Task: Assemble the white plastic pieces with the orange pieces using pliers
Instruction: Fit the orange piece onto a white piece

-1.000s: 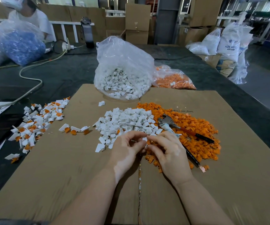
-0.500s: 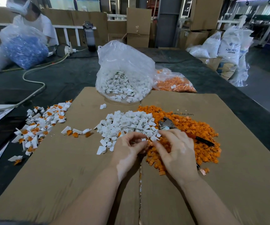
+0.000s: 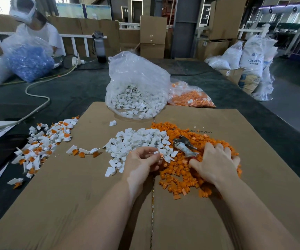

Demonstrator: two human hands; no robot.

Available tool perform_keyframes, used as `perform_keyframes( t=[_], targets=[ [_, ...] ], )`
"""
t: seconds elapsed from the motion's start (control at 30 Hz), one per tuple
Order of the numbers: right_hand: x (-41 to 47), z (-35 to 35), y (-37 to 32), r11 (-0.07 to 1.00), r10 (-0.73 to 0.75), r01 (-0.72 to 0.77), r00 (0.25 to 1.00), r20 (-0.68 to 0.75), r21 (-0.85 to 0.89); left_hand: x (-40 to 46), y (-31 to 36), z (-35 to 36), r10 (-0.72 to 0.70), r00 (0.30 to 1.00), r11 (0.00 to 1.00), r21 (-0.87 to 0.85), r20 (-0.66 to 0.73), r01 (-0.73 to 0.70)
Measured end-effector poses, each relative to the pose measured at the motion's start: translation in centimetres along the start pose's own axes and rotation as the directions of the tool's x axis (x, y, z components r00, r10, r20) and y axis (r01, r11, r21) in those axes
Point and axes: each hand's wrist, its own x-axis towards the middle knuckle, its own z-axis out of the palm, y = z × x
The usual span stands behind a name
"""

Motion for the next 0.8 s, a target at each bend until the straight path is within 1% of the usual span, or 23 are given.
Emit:
perform_keyframes(
  t=[0.07, 0.13, 0.23, 0.33, 0.4, 0.53, 0.6, 0.7, 0.8],
  targets=[
    [0.0, -0.7, -0.1, 0.997, -0.054, 0.055, 0.998, -0.016, 0.058, 0.2, 0.5, 0.2, -0.033, 0.999, 0.996, -0.086, -0.020, 0.031],
    [-0.3, -1.6, -0.4, 0.970, -0.125, 0.113, 0.991, 0.040, 0.214, 0.5, 1.2, 0.3, -0.049, 0.998, 0.988, -0.145, -0.040, 0.043],
    [-0.9, -2.7, -1.1, 0.860, -0.272, 0.159, 0.946, 0.173, 0.485, 1.0, 2.1, 0.5, -0.073, 0.994, 0.983, -0.171, -0.076, 0.059],
    [-1.5, -3.4, -1.5, 0.744, -0.362, 0.100, 0.892, 0.272, 0.660, 1.4, 2.9, 0.4, -0.113, 0.987, 0.976, -0.199, -0.113, 0.089],
    [-1.7, -3.8, -1.6, 0.702, -0.382, 0.036, 0.862, 0.333, 0.712, 1.6, 3.2, 0.3, -0.114, 0.983, 0.977, -0.195, -0.142, 0.086],
    [-1.9, -4.4, -1.8, 0.641, -0.426, -0.068, 0.797, 0.428, 0.765, 2.0, 3.6, 0.0, -0.104, 0.972, 0.989, -0.123, -0.210, 0.079],
    [-2.0, -4.6, -1.9, 0.630, -0.450, -0.080, 0.773, 0.447, 0.772, 2.2, 3.7, -0.1, -0.102, 0.967, 0.990, -0.122, -0.234, 0.074],
    [-2.0, -4.6, -2.1, 0.645, -0.454, -0.073, 0.764, 0.459, 0.761, 2.3, 3.7, -0.1, -0.106, 0.959, 0.989, -0.131, -0.263, 0.073],
    [-2.1, -4.4, -2.5, 0.666, -0.439, -0.058, 0.775, 0.454, 0.743, 2.3, 3.6, 0.1, -0.131, 0.951, 0.983, -0.162, -0.281, 0.088]
  ],
)
